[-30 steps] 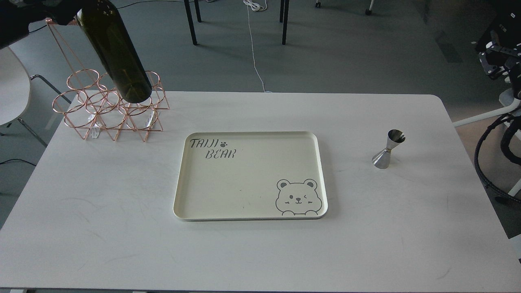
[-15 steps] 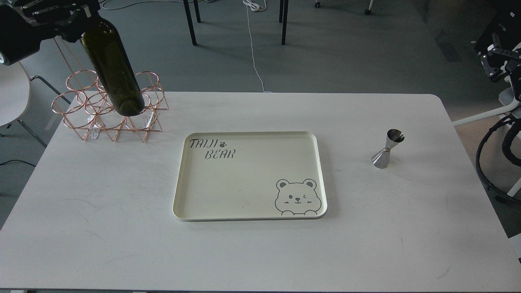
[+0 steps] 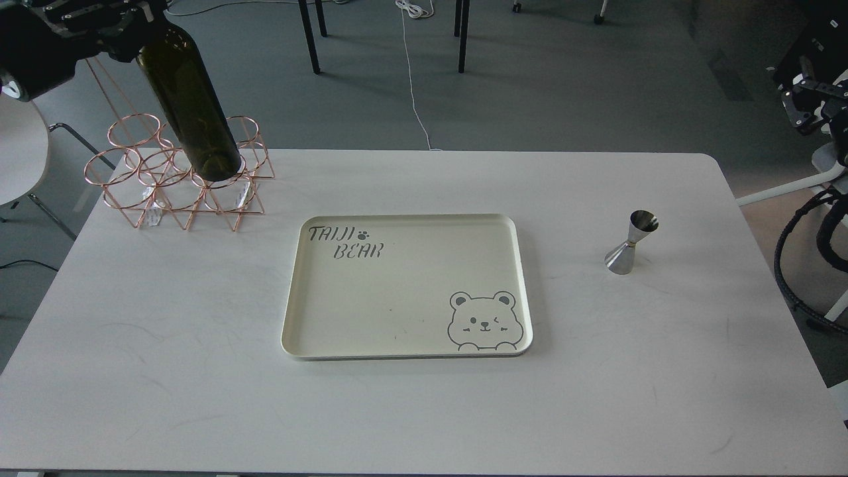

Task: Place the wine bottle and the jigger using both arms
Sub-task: 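Lower the bottle into a slot of the copper wire rack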

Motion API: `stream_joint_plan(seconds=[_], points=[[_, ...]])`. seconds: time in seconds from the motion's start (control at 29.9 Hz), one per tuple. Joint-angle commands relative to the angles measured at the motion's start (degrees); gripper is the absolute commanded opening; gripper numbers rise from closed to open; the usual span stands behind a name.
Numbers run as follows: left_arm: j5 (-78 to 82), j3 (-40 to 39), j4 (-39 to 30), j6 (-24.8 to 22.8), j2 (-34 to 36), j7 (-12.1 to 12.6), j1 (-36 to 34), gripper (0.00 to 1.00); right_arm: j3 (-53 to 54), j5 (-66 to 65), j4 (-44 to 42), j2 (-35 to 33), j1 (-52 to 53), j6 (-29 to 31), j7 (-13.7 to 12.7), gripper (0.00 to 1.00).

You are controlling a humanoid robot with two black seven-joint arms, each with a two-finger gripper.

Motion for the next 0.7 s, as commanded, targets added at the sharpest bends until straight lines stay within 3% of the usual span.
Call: stream_joint_plan(seconds=[0.0, 0.33, 0.5, 0.67], points=[[0.0, 0.0, 1.0, 0.0, -0.3, 0.0, 0.0, 0.09, 0.0, 0.0, -0.3, 0.1, 0.2, 0.0, 0.0, 0.99], [0.0, 1.1, 1.3, 0.3, -0.9, 0.0, 0.3, 0.09, 0.0, 0.0, -1.1, 0.1, 0.2, 0.0, 0.0, 0.99], [-0.2, 4.0, 1.4, 3.9, -1.0, 0.0, 0.2, 0.09, 0.0, -0.1, -1.2, 0.1, 0.2, 0.0, 0.0, 0.99], [-0.2, 4.6, 1.4, 4.5, -1.0, 0.0, 0.2, 0.1, 0.0, -0.2, -2.0, 0.1, 0.0, 0.0, 0.0, 0.99]])
